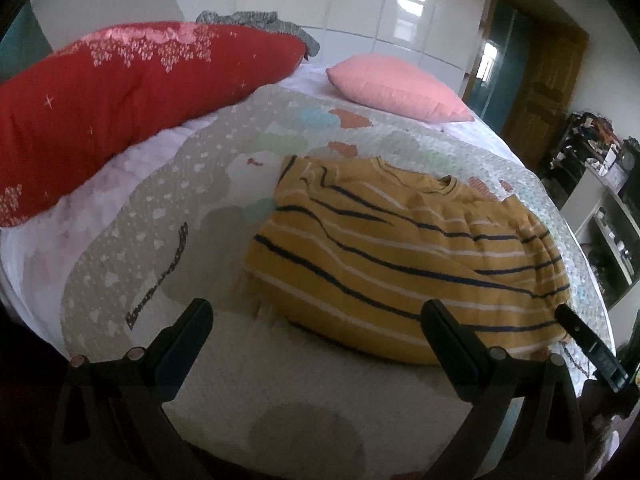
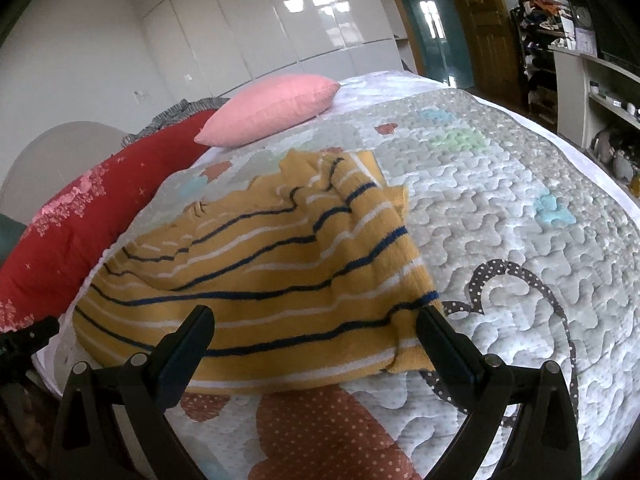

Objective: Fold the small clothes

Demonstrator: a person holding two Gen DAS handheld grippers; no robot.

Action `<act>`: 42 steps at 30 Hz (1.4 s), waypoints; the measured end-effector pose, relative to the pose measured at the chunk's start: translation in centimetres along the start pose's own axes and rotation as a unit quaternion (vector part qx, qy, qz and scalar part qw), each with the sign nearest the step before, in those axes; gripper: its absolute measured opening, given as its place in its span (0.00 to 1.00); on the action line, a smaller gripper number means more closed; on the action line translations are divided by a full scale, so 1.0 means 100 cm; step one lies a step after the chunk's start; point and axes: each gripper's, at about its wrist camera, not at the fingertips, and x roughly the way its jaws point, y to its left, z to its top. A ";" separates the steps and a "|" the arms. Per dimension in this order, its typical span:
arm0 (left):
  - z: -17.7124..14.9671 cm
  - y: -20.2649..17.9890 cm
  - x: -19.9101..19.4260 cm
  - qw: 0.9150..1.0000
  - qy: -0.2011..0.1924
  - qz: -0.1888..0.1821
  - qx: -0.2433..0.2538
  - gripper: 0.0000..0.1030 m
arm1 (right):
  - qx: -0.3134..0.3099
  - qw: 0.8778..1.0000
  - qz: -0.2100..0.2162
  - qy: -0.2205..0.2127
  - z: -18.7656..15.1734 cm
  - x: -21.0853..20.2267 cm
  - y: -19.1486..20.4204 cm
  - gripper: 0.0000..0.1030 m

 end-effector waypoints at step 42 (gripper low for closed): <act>0.005 0.043 0.061 0.995 0.069 -0.040 -0.053 0.46 | -0.086 0.995 -0.055 0.014 -0.008 0.032 0.013 0.98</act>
